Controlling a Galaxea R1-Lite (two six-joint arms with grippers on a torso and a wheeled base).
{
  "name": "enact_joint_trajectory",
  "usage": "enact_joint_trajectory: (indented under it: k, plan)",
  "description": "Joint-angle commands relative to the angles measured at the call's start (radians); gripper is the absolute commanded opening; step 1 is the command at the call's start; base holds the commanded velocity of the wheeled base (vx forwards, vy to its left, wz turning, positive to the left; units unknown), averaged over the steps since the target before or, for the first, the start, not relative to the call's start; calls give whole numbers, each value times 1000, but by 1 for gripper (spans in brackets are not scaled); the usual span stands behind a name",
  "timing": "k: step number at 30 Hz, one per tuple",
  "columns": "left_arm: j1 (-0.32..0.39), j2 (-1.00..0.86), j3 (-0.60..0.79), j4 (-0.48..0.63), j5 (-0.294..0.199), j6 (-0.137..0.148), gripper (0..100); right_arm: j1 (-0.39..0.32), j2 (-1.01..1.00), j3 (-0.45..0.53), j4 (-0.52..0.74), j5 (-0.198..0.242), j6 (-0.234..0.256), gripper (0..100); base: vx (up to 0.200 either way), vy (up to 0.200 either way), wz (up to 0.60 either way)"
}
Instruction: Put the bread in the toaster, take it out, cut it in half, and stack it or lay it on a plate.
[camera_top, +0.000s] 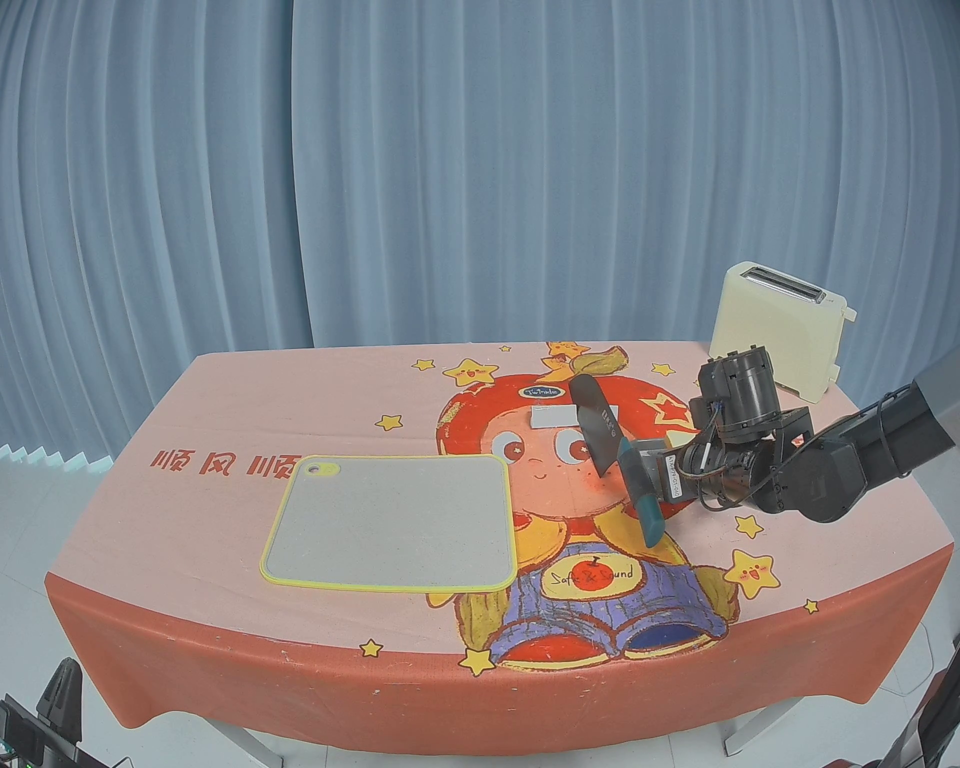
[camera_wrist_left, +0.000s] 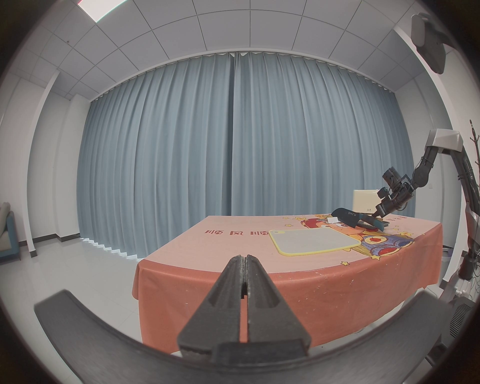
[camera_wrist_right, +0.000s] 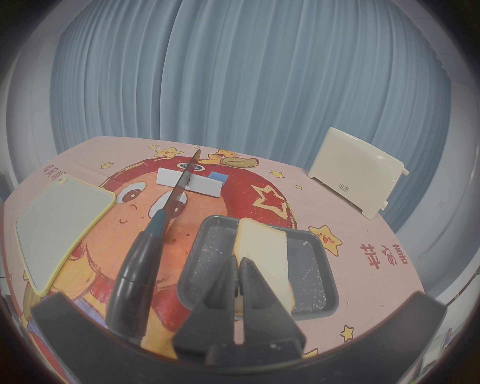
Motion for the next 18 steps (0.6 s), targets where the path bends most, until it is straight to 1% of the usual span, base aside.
enact_joint_trajectory:
  k: [1, 18]
  plan:
    - [0, -16, 16, 0, 1, 0, 0, 1, 4, -4, -1, 0, 0, 0, 0, 0, 0]
    - [0, -16, 16, 0, 1, 0, 0, 1, 32, -16, -2, 0, 8, 0, 0, 0, 0]
